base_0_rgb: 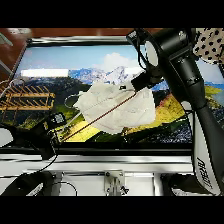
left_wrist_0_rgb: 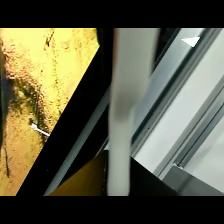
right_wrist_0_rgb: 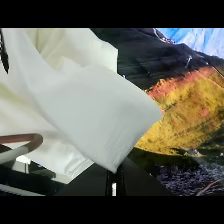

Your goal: Fold the shirts.

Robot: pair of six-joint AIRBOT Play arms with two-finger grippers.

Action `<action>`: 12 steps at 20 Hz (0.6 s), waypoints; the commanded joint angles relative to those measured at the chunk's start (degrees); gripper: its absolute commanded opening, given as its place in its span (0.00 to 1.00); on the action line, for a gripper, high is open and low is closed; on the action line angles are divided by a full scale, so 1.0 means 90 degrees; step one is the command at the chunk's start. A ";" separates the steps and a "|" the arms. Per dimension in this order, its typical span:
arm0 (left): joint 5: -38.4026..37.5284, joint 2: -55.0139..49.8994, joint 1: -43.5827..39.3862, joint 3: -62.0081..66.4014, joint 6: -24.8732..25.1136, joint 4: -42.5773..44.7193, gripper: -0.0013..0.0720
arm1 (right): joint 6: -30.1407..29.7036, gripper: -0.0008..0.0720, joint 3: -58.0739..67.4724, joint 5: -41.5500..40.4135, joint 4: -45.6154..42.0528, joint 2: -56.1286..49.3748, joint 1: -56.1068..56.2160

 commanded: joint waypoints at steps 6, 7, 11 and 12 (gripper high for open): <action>0.0794 -0.0410 -0.0697 -0.0121 0.0063 0.0712 0.09 | 0.0192 0.13 0.0005 0.0316 -0.0039 0.0250 0.0644; 0.0957 -0.0556 -0.0908 -0.0121 0.0058 0.0714 0.09 | 0.0189 0.13 0.0005 0.0333 -0.0039 0.0250 0.0707; 0.1571 -0.0911 -0.1367 -0.0119 0.0226 0.0712 0.09 | 0.0126 0.13 0.0012 0.0304 -0.0381 0.0340 0.0935; 0.1659 -0.0901 -0.1396 -0.0117 0.0282 0.0712 0.09 | 0.0119 0.13 0.0019 0.0272 -0.0449 0.0372 0.0933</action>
